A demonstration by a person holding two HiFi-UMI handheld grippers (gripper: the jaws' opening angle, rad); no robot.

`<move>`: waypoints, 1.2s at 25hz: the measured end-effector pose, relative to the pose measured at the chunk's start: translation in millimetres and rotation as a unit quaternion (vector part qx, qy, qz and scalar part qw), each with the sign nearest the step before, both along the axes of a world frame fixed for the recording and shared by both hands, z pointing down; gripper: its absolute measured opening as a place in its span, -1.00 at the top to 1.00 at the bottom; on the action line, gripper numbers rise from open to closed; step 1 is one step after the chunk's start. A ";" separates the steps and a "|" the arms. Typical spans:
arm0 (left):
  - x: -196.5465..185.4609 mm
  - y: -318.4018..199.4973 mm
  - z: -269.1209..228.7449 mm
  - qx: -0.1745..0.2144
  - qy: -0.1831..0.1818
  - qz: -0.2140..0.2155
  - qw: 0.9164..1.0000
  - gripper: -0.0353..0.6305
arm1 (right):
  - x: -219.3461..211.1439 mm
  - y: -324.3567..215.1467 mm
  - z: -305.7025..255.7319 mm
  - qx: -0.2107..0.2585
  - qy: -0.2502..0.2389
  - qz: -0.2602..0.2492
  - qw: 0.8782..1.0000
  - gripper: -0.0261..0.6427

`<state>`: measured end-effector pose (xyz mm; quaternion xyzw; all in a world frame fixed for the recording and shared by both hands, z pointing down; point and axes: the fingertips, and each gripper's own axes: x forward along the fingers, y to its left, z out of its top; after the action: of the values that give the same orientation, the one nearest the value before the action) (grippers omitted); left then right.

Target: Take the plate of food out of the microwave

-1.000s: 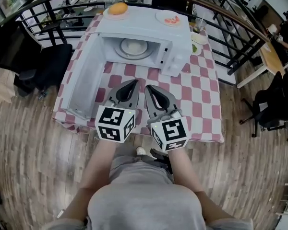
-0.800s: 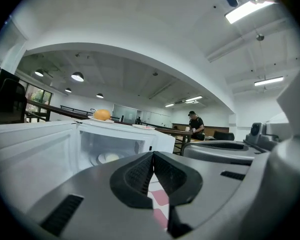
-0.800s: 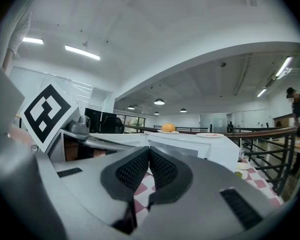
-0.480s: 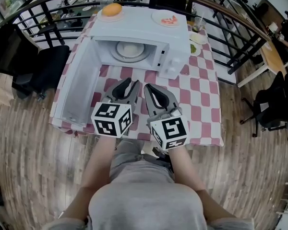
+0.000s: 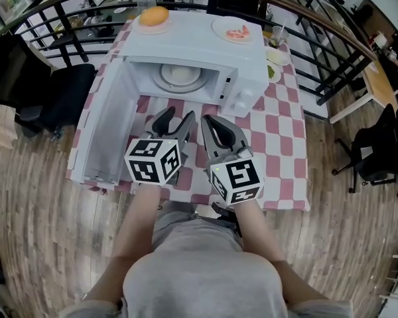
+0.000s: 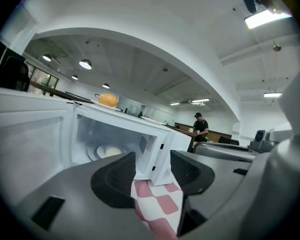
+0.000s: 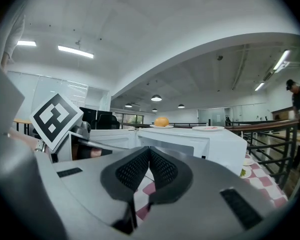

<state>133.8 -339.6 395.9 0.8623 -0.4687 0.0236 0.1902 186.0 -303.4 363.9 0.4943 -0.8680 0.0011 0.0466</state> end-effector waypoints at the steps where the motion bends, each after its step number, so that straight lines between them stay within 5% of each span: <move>1: -1.2 -5.5 3.2 -0.009 0.009 -0.004 1.000 0.23 | 0.0 -4.2 1.0 -0.001 0.000 0.000 1.000 0.85; 9: -17.5 -47.4 24.9 -0.078 0.093 -0.044 0.992 0.34 | -0.8 -36.3 14.6 -0.021 -0.004 -0.002 1.000 0.85; 13: -20.8 -67.6 41.0 -0.115 0.119 -0.058 0.984 0.20 | -1.9 -51.2 20.5 -0.030 -0.011 -0.001 0.999 0.85; 25: -28.5 -120.7 91.0 -0.227 0.208 -0.121 0.944 0.14 | -5.0 -93.2 47.6 -0.059 -0.013 0.007 0.998 0.85; 30: -33.7 -134.4 121.8 -0.277 0.233 -0.155 0.919 0.13 | -8.8 -104.7 57.9 -0.070 -0.013 0.008 0.997 0.85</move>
<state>100.2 -474.0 517.7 0.6727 -0.5137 -0.0783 0.5267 177.2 -408.0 421.8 0.4966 -0.8624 0.0689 0.0702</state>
